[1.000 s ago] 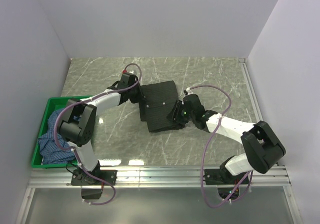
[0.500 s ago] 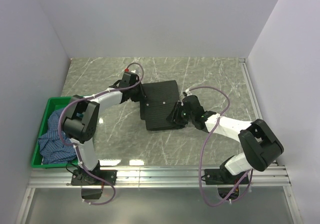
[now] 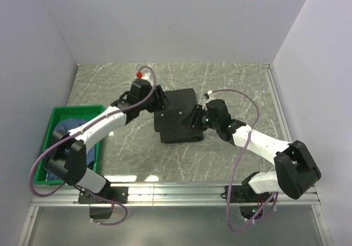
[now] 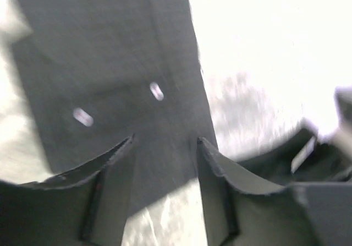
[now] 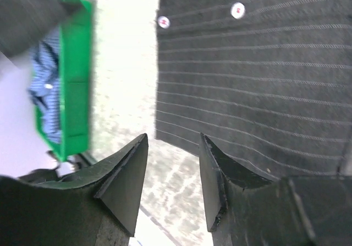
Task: Fold and stack the long sleeve shirts
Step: Fold the shirt
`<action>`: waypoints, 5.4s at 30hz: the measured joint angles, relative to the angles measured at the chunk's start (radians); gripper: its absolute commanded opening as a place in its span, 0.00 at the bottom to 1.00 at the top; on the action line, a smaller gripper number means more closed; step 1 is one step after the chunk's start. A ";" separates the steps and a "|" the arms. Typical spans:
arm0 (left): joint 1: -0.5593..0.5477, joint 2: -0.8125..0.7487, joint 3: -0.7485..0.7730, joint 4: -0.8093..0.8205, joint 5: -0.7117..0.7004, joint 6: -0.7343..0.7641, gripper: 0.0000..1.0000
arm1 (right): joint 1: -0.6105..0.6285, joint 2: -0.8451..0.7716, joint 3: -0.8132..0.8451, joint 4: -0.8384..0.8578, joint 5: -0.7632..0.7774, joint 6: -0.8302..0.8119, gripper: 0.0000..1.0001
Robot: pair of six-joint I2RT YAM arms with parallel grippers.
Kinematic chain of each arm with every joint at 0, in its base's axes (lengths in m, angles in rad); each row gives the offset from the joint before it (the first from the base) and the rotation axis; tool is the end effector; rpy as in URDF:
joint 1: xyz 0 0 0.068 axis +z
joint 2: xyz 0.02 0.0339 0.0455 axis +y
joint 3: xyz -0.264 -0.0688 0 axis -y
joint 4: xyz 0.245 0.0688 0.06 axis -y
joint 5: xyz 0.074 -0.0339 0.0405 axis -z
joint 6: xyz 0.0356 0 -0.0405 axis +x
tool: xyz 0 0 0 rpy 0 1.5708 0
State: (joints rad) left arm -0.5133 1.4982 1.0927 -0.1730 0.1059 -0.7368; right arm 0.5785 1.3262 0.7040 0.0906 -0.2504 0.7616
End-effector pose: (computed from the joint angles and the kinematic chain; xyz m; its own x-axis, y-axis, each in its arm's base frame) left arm 0.2954 -0.1709 0.2755 -0.7327 -0.3540 -0.5813 0.0987 0.7898 -0.6054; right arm 0.2327 0.1625 0.2206 -0.7961 0.2786 -0.5372 -0.2199 0.6938 0.6858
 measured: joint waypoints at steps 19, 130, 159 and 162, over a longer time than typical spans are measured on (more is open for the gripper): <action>-0.141 0.154 -0.321 0.174 0.150 -0.145 0.31 | -0.192 0.349 -0.310 0.692 -0.298 0.161 0.53; -0.187 -0.044 -0.304 -0.010 -0.124 -0.236 0.57 | -0.291 -0.005 -0.293 0.240 -0.138 0.026 0.51; 0.035 0.349 0.100 -0.178 -0.212 -0.008 0.52 | 0.257 0.221 -0.014 -0.027 0.092 0.141 0.14; 0.092 0.389 0.161 -0.176 -0.204 0.029 0.54 | 0.350 0.299 0.123 -0.034 0.085 0.159 0.21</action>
State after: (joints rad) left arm -0.4210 1.8870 1.2541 -0.3489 -0.0982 -0.7078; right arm 0.9283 1.6253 0.8272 0.0563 -0.1654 0.9207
